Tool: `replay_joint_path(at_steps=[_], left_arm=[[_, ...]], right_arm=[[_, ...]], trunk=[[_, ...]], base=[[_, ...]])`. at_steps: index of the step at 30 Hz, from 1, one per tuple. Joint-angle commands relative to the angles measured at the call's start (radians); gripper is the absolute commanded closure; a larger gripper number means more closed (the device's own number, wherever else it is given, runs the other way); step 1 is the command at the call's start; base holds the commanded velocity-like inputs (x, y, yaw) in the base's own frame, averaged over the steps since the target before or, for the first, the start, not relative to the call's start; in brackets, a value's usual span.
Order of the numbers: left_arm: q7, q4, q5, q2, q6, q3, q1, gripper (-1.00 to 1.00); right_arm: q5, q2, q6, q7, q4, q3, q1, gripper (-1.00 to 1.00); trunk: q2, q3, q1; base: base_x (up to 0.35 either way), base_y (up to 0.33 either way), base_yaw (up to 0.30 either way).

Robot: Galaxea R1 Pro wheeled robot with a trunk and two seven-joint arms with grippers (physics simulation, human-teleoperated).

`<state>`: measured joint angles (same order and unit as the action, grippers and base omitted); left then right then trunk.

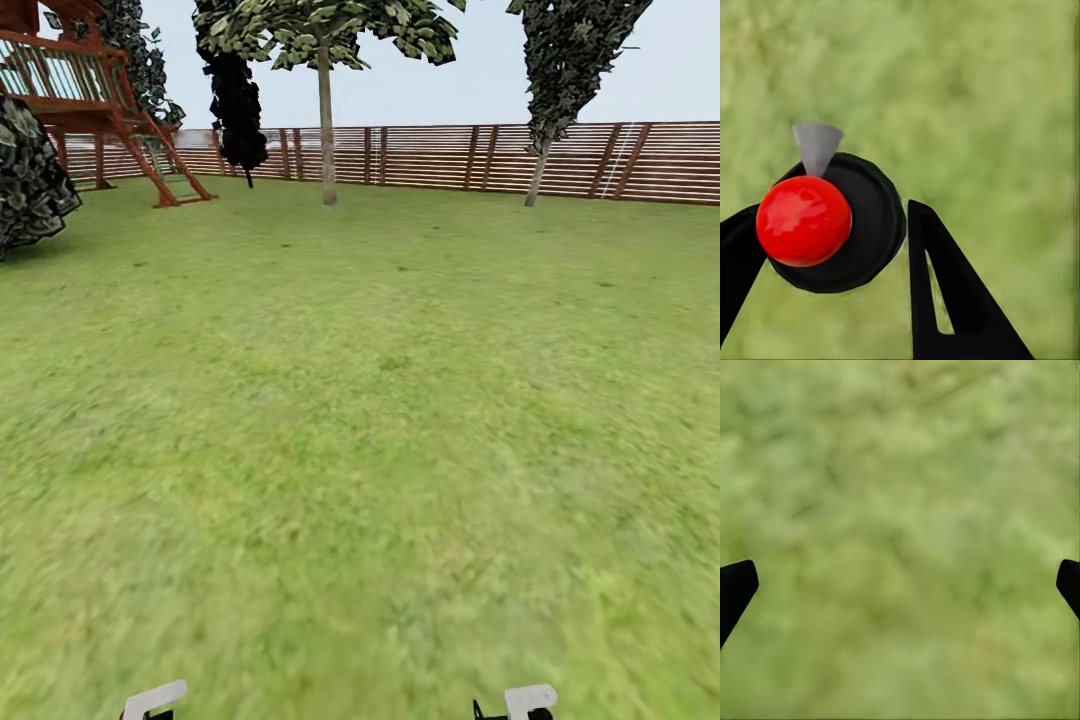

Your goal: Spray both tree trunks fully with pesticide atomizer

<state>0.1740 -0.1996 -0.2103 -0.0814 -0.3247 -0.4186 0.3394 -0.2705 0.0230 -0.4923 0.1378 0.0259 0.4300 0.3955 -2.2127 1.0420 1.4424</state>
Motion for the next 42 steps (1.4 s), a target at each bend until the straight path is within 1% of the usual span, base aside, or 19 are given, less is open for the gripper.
replay_joint_path(at_steps=[1, 42], left_arm=[[0.004, 0.002, -0.011, 0.0, -0.004, -0.005, 0.001, 1.0], [0.004, 0.002, -0.008, 0.0, -0.004, -0.006, 0.001, 1.0]], right_arm=[[-0.007, 0.0, -0.002, 0.003, 0.0, 0.009, 0.0, -1.0], [-0.006, 0.0, -0.002, 0.003, 0.0, 0.009, 0.0, -1.0]], trunk=[[0.0, 0.001, 0.0], [0.0, 0.001, 0.0]], base=[[0.34, 0.0, 0.0], [0.34, 0.0, 0.0]])
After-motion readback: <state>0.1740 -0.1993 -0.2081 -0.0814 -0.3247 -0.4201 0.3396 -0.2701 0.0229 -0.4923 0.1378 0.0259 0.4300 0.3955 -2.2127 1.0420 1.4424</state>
